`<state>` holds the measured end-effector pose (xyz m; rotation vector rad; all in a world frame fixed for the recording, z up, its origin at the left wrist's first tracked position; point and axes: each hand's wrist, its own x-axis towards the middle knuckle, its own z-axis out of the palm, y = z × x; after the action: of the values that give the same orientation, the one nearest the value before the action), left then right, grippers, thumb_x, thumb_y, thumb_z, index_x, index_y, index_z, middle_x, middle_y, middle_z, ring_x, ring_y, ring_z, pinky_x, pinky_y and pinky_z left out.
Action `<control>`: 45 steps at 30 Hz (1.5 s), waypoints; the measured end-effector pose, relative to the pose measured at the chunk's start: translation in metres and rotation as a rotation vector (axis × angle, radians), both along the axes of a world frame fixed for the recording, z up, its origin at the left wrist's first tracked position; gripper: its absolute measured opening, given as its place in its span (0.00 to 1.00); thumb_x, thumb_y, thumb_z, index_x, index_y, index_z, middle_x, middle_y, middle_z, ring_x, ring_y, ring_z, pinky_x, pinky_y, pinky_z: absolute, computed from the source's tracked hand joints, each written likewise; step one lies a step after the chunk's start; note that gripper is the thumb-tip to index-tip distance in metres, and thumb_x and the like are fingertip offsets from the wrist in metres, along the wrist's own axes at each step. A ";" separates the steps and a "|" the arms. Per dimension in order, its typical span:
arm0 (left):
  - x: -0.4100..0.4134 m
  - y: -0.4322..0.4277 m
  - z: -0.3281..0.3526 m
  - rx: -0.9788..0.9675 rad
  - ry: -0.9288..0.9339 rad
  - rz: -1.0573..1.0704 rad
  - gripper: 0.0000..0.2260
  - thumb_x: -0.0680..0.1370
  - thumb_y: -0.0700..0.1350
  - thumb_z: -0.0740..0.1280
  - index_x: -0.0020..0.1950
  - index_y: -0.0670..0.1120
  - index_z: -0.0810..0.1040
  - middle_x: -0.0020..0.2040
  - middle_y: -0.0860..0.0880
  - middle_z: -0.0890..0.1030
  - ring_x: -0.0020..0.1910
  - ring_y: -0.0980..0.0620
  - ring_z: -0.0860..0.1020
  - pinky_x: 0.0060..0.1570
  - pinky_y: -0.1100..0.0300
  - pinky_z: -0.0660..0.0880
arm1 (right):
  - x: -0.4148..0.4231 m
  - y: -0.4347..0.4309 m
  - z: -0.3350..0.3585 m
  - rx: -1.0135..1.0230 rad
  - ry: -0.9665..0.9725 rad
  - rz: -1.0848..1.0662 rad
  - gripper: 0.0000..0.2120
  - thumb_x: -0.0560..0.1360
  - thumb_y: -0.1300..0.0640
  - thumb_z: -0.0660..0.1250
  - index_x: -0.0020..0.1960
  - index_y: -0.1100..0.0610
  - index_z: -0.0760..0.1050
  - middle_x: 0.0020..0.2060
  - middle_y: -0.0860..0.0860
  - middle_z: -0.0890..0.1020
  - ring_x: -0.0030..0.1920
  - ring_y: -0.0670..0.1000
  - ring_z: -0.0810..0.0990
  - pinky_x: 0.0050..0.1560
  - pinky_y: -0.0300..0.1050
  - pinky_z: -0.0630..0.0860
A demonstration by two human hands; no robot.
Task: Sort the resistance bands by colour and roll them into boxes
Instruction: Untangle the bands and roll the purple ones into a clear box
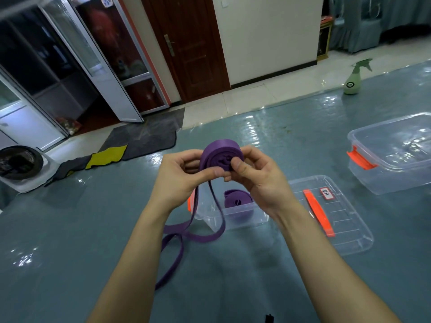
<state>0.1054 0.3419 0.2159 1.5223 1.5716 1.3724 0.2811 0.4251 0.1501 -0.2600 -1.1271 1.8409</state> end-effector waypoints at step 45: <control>-0.001 -0.015 0.068 -0.006 0.190 -0.064 0.18 0.64 0.50 0.85 0.52 0.50 0.90 0.47 0.49 0.91 0.48 0.48 0.91 0.48 0.60 0.86 | 0.009 -0.010 0.028 0.144 0.010 -0.022 0.13 0.74 0.52 0.82 0.55 0.55 0.84 0.49 0.58 0.87 0.38 0.59 0.89 0.41 0.48 0.85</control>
<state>0.1047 0.3268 0.2840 1.7264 1.6216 1.2167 0.2900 0.4152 0.1778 -0.1787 -1.2390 1.7306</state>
